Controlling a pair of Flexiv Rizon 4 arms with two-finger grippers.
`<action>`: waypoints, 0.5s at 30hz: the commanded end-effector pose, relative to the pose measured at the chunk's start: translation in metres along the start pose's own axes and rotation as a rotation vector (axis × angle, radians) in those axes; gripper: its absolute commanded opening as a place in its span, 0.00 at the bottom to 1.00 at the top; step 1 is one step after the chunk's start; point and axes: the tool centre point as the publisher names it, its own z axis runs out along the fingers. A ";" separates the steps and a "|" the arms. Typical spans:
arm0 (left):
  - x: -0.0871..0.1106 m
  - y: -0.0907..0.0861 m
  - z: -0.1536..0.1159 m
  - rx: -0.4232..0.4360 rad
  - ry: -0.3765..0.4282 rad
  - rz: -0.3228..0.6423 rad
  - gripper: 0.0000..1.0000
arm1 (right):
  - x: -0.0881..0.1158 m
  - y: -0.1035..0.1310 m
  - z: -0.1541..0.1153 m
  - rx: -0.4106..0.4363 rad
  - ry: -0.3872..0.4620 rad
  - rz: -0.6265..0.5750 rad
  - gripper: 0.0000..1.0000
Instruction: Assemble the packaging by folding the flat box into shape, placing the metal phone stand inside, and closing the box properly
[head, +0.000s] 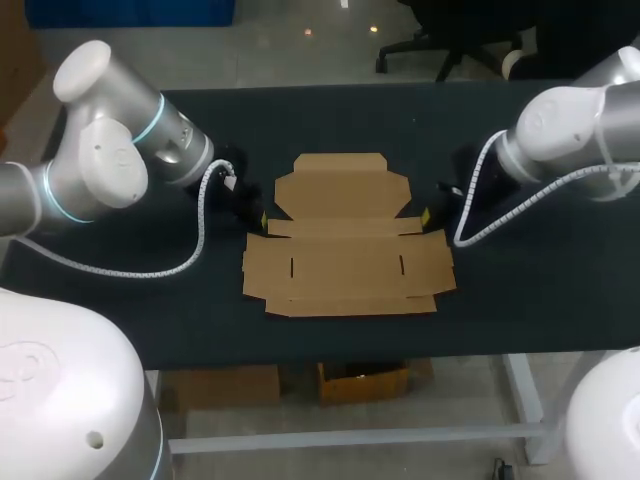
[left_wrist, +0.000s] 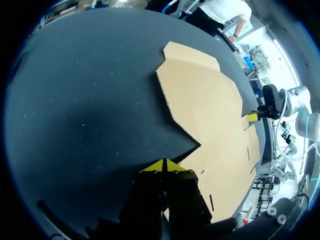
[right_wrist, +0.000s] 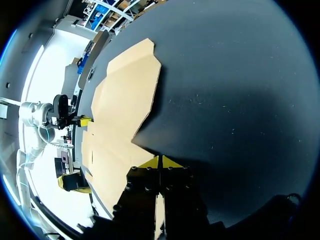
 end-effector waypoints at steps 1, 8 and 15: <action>-0.002 0.000 0.002 0.000 0.006 -0.002 0.00 | -0.001 0.003 0.002 0.008 0.011 -0.005 0.00; -0.004 0.000 0.006 -0.010 0.015 -0.009 0.00 | -0.002 0.003 0.003 0.004 0.018 -0.002 0.00; -0.007 -0.001 0.008 -0.018 0.028 -0.030 0.00 | -0.006 0.002 0.005 0.002 0.026 0.006 0.00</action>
